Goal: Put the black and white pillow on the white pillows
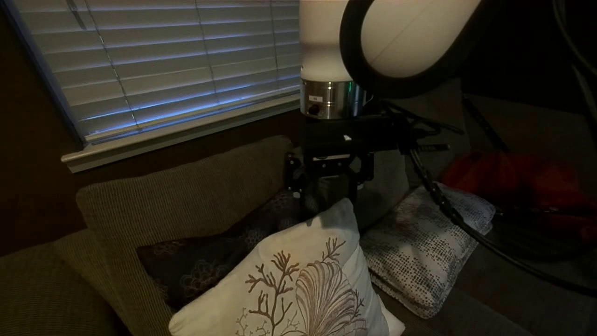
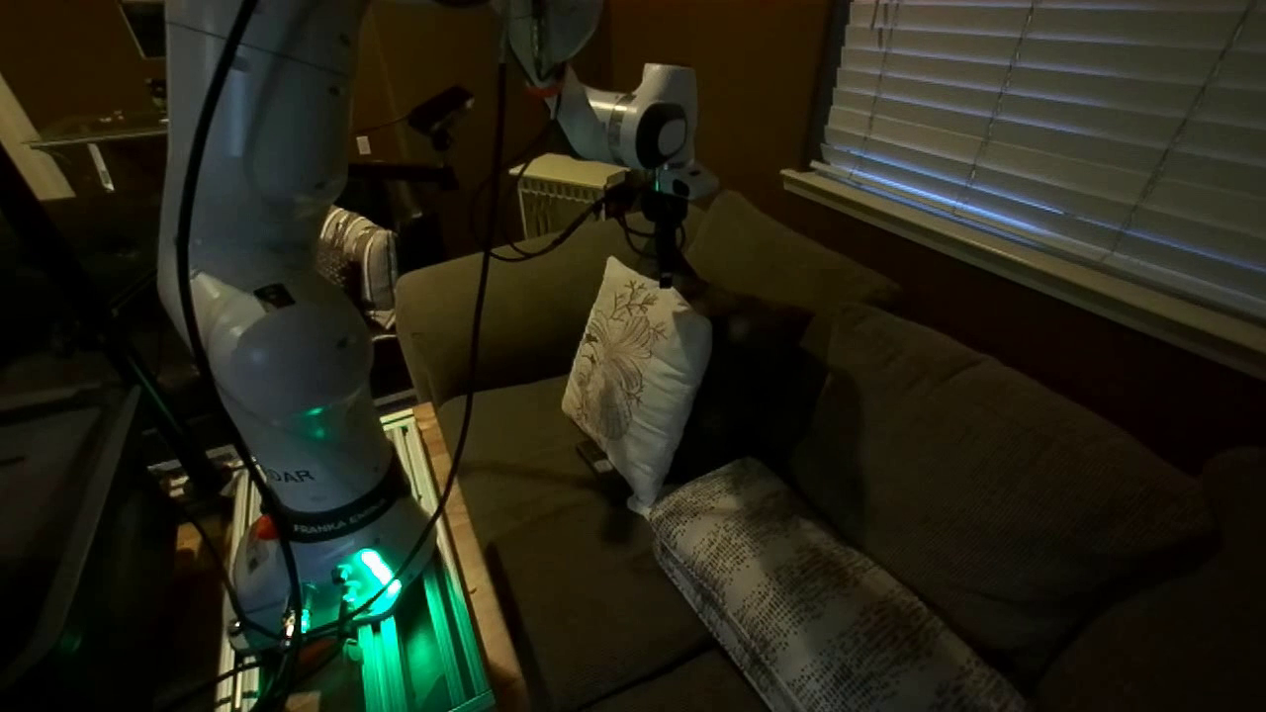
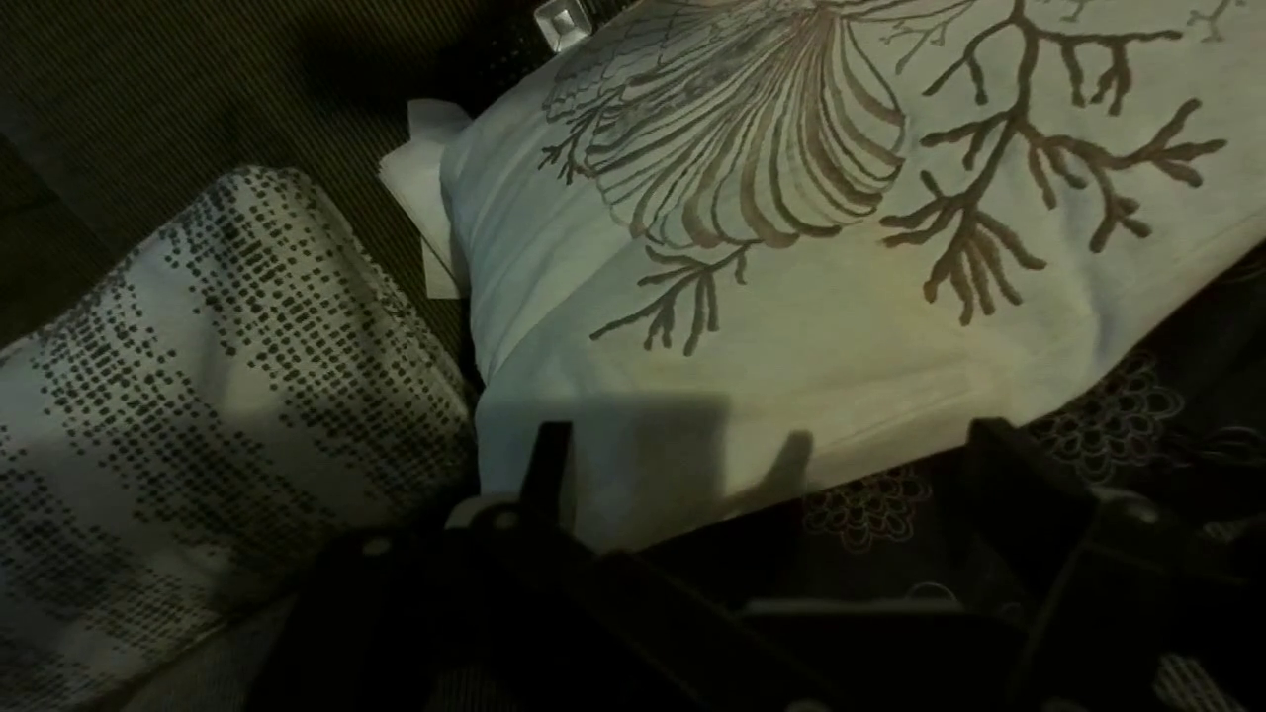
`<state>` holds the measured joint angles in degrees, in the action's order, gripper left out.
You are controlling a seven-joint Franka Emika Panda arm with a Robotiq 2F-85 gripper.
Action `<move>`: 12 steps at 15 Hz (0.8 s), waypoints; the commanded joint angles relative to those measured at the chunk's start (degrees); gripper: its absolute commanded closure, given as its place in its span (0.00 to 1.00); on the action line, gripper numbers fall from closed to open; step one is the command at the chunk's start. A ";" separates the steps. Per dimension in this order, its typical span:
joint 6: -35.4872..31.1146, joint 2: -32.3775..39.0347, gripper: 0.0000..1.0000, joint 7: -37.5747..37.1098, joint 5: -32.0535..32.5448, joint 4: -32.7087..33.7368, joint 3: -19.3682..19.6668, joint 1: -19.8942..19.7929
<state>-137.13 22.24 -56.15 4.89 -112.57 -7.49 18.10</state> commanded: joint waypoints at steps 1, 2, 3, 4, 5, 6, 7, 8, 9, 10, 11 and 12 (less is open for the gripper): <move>1.10 1.13 0.00 -0.72 -0.02 1.52 0.92 1.07; 0.86 1.72 0.00 -2.04 0.49 2.13 1.27 1.55; 0.56 2.54 0.00 -3.73 1.22 2.98 1.74 2.22; 0.11 3.36 0.00 -5.19 1.12 3.72 1.95 2.65; -0.13 4.13 0.00 -7.98 1.53 4.56 2.66 3.53; -0.06 4.96 0.00 -8.29 0.80 5.52 2.45 3.61; 0.06 6.02 0.00 -9.47 0.65 6.72 2.62 4.06; 0.38 7.19 0.00 -10.02 0.34 8.05 2.60 4.29; 0.47 8.20 0.00 -10.65 0.19 9.23 2.58 4.58; 0.58 9.18 0.00 -10.62 0.13 10.34 2.50 4.74; 0.42 10.20 0.00 -10.41 0.34 11.35 2.57 4.91; 0.50 11.07 0.00 -10.02 0.47 12.27 2.67 5.07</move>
<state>-137.11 29.44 -65.23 4.94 -105.01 -5.72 21.87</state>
